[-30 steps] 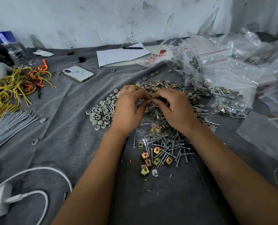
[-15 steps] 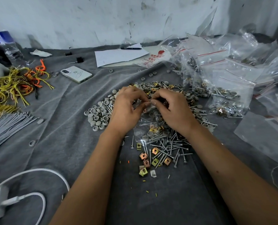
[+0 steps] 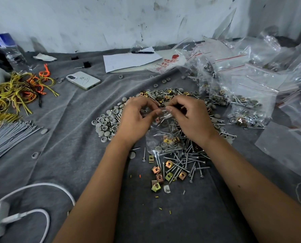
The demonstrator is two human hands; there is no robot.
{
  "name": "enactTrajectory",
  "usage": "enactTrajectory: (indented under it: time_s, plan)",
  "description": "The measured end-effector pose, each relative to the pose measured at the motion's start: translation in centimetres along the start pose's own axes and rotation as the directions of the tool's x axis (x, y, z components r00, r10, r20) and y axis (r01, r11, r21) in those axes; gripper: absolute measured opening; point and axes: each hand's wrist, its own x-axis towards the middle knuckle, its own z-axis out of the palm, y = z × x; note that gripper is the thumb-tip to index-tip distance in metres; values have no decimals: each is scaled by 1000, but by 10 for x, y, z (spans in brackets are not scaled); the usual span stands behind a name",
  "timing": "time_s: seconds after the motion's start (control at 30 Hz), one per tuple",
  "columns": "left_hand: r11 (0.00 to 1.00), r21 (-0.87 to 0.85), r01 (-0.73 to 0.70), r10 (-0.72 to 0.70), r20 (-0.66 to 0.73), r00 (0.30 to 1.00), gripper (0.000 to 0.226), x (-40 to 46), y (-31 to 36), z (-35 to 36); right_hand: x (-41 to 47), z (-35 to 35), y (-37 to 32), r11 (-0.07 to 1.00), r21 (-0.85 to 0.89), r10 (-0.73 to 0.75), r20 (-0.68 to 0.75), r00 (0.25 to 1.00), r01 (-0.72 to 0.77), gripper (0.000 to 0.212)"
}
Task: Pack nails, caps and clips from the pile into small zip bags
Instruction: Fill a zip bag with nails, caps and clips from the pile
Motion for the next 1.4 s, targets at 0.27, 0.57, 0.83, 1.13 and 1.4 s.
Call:
enactTrajectory:
  time_s: [0.27,0.57,0.83,1.13,1.4]
  plan:
    - [950,-271,153,-186,-101,977,7,2,-8,-5,-1,0,3,991,81,114,-118,986,-105,12]
    - [884,-451,126,-198,-118,973,12,1,-6,-7,0,0,7,971,170,189,-111,976,-169,12]
    - [943,-324,77,-123,-122,985,7,4,-8,-9,0,-4,3,990,107,104,-76,992,-95,10]
    - [989,-143,-39,31,-61,998,5,2,-2,4,3,-2,4,990,-128,-59,-7,998,58,12]
    - [979,-202,-11,3,-39,999,7,1,-2,5,2,0,2,992,-104,-72,17,997,73,13]
